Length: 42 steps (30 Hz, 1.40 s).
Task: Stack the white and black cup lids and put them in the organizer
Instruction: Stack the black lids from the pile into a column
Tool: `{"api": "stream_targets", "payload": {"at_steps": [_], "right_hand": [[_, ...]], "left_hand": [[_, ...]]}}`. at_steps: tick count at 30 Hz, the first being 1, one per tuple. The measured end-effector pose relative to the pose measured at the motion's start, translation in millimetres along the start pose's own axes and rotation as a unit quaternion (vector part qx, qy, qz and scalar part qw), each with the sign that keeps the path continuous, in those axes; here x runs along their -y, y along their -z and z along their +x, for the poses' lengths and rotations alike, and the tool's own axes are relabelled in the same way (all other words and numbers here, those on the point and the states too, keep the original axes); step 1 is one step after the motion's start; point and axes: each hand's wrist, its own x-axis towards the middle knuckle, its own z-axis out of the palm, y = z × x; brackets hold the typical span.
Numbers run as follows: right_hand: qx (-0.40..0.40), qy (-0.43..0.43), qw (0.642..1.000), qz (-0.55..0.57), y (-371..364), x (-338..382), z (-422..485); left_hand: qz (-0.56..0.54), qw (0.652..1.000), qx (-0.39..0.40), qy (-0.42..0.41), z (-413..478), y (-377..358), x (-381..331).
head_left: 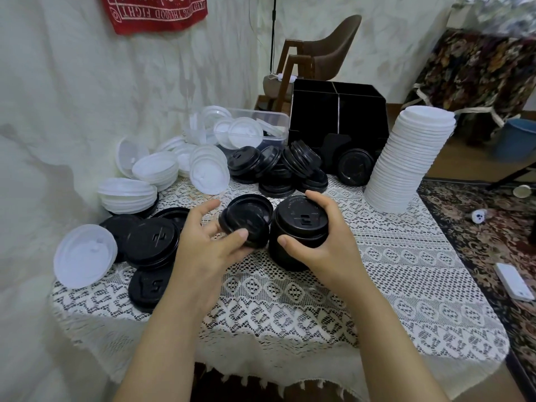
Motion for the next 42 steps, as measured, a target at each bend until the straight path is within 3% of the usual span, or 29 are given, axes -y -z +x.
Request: {"api": "stream_targets", "payload": {"at_steps": [5, 9, 15, 21, 25, 33, 36, 42], "right_hand": [[0.003, 0.001, 1.000, 0.002, 0.2, 0.9, -0.5], [0.002, -0.001, 1.000, 0.007, 0.9, 2.7, -0.7], [0.002, -0.003, 1.000, 0.009, 0.7, 2.2, -0.8], [0.002, 0.001, 1.000, 0.008, 0.6, 3.0, -0.9], [0.002, 0.002, 1.000, 0.006, 0.7, 2.1, -0.9], [0.013, 0.007, 1.000, 0.009, 2.1, -0.5, -0.7], [0.032, 0.004, 0.999, 0.020, 4.7, -1.7, -1.3], [0.032, 0.009, 0.998, 0.052, 3.8, -2.9, 0.2]], "left_hand": [[0.191, 0.980, 0.014, 0.062, -4.0, 14.2, -1.2], [0.436, 0.899, 0.030, 0.023, -1.7, 20.2, 3.8], [0.542, 0.839, 0.044, 0.014, 2.8, 20.8, 6.4], [0.558, 0.824, 0.088, -0.047, 4.2, 20.3, 8.8], [0.566, 0.817, 0.077, -0.083, 5.6, 22.0, 10.7], [0.443, 0.863, 0.009, -0.244, -2.0, 7.6, -6.7], [0.406, 0.875, 0.003, -0.263, -5.1, -5.5, -6.5], [0.411, 0.861, 0.047, -0.296, -4.7, -29.5, -1.0]]}}
